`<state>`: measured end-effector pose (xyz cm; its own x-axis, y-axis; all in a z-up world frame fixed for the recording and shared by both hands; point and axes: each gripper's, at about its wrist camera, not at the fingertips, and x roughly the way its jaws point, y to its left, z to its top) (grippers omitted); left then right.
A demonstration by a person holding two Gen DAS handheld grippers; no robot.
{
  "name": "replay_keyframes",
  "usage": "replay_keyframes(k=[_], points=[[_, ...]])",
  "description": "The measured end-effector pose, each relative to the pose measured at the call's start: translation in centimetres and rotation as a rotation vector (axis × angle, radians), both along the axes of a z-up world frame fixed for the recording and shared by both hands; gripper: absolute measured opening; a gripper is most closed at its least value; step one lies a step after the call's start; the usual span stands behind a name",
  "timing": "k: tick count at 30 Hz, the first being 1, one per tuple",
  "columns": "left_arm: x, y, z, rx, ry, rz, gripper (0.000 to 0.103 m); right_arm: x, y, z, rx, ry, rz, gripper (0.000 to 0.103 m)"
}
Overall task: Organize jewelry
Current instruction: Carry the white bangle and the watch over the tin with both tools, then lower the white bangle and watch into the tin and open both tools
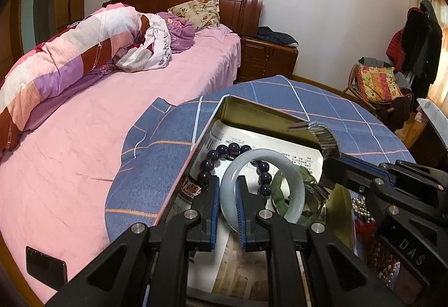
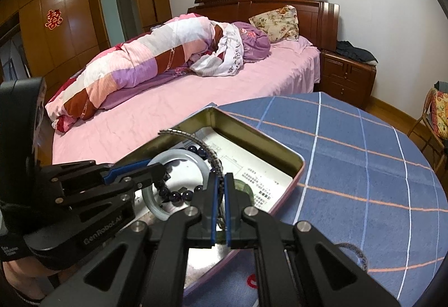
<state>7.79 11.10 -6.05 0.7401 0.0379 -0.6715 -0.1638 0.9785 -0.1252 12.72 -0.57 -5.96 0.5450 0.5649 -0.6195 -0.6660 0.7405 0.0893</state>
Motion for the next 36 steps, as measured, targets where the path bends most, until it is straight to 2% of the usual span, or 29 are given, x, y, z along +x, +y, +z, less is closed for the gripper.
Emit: replay_keyframes(k=[15, 19, 30, 36], points=[[-1.5, 0.2, -0.1, 0.018, 0.006, 0.001, 0.014, -2.1, -0.2, -0.7, -0.008, 0.03, 0.026, 0.006], [-2.1, 0.7, 0.5, 0.013, -0.02, 0.013, 0.014, -2.2, -0.2, -0.9, -0.012, 0.033, 0.029, 0.006], [-2.4, 1.6, 0.8, -0.002, -0.037, 0.04, 0.015, -3.3, -0.9, 2.9, 0.059, -0.06, 0.03, 0.005], [-2.6, 1.9, 0.9, -0.031, -0.047, 0.04, 0.02, -4.0, -0.3, 2.5, 0.079, -0.023, 0.067, 0.005]])
